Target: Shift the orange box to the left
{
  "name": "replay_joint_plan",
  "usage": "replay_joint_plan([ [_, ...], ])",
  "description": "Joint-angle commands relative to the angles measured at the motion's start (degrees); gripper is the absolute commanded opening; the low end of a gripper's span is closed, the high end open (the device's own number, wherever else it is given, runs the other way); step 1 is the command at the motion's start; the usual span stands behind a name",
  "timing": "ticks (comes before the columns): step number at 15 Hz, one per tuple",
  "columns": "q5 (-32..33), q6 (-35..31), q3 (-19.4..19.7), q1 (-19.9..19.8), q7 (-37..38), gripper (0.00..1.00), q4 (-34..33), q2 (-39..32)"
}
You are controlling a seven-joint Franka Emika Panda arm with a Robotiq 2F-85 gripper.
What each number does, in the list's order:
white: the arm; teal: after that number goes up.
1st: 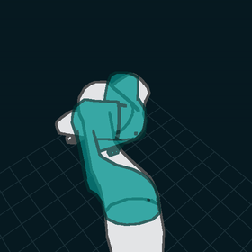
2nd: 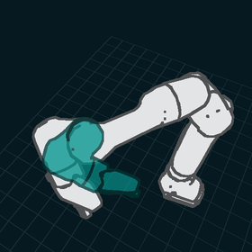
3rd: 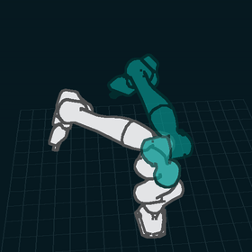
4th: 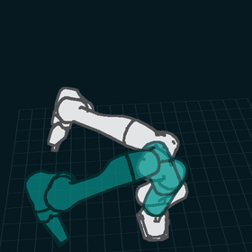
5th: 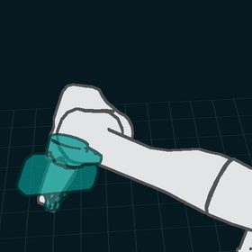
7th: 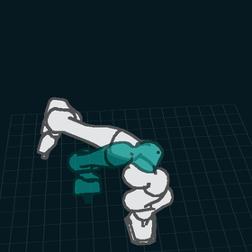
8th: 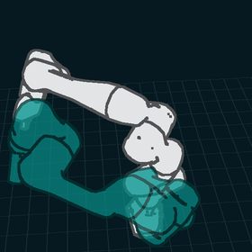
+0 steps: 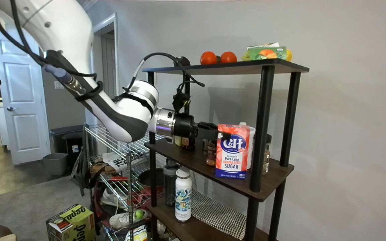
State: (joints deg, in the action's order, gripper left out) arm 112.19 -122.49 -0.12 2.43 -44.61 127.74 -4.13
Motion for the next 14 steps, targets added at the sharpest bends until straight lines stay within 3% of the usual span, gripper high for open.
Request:
replay_joint_plan([
  [1, 0.1, -1.8, 0.3, -1.3, -1.1, 0.28, 0.9, 0.8],
  [4, 0.3, -1.7, 0.6, -1.4, -0.8, 0.12, 1.6, 1.3],
  [14, 0.5, -0.7, -0.3, -0.8, 0.1, 0.12, 7.3, 6.6],
])
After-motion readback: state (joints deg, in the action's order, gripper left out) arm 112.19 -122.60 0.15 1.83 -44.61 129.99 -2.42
